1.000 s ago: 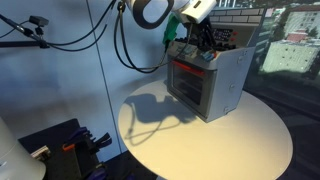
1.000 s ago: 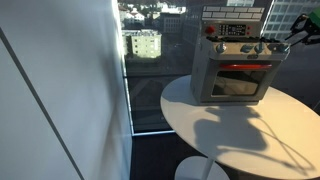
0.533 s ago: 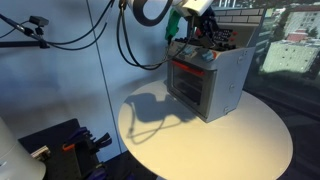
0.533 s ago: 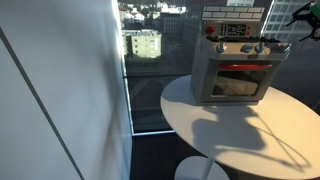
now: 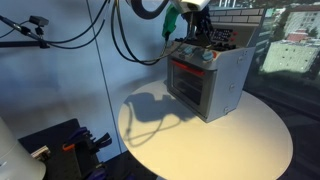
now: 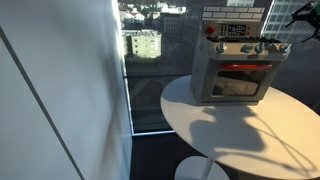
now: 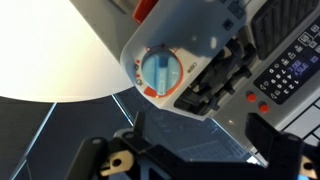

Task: Turn the knob on the toy stove

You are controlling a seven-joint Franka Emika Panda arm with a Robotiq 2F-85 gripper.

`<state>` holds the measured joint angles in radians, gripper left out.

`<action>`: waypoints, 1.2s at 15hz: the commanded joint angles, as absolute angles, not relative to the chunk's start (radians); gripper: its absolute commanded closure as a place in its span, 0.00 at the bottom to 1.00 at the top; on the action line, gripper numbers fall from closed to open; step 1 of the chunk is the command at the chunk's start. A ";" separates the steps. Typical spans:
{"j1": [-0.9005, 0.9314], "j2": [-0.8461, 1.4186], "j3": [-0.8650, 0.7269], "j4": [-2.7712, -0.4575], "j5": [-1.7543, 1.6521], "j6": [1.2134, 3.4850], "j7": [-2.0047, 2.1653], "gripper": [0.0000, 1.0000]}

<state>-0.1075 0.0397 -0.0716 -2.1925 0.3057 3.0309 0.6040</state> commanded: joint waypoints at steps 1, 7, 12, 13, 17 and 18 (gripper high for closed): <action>-0.115 -0.024 -0.077 -2.201 0.282 2.868 0.541 0.00; -0.122 -0.097 -0.097 -2.209 0.182 2.625 0.488 0.00; -0.128 -0.162 -0.097 -2.213 0.112 2.420 0.432 0.00; -0.127 -0.175 -0.100 -2.211 0.119 2.380 0.410 0.00; -0.126 -0.204 -0.102 -2.195 0.125 2.254 0.351 0.00; -0.125 -0.208 -0.102 -2.190 0.125 2.227 0.338 0.00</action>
